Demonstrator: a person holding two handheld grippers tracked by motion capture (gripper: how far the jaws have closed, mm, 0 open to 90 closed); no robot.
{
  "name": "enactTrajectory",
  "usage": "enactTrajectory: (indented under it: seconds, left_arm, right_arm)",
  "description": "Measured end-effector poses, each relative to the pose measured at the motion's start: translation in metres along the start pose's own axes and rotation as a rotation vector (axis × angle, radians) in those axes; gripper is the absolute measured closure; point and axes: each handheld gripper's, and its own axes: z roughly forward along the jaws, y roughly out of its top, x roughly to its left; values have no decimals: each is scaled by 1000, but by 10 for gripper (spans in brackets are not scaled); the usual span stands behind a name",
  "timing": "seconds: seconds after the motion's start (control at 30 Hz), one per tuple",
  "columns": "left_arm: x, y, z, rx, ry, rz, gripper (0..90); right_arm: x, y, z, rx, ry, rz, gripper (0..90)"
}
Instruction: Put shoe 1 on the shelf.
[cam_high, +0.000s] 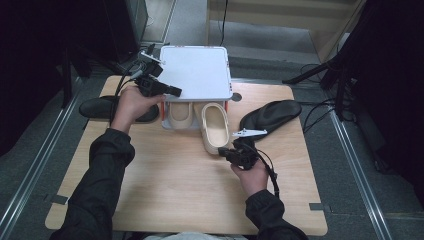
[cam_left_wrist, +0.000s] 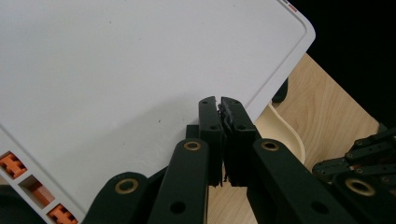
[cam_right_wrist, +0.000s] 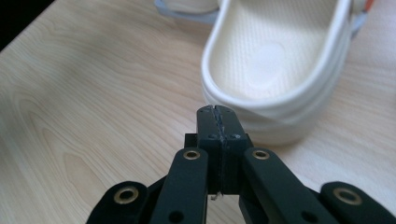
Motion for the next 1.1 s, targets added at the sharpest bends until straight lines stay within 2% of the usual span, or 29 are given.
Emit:
enactTrajectory:
  seconds: [0.33,0.8,0.97,1.03,1.1]
  left_arm:
    - [0,0,0,-1,0,-1,877]
    - [0,0,0,-2,0,0,870]
    - [-1,0,0,-3,2,1,843]
    - [-2,0,0,-1,0,1,846]
    - [-2,0,0,-2,0,-2,845]
  right_arm:
    - [-18,-6,2,28,-43,20,900]
    - [-23,10,18,36,-56,35,900]
    - [-24,17,25,22,-52,43,900]
    - [-23,21,28,30,-82,13,900]
    - [-23,24,32,22,-83,17,900]
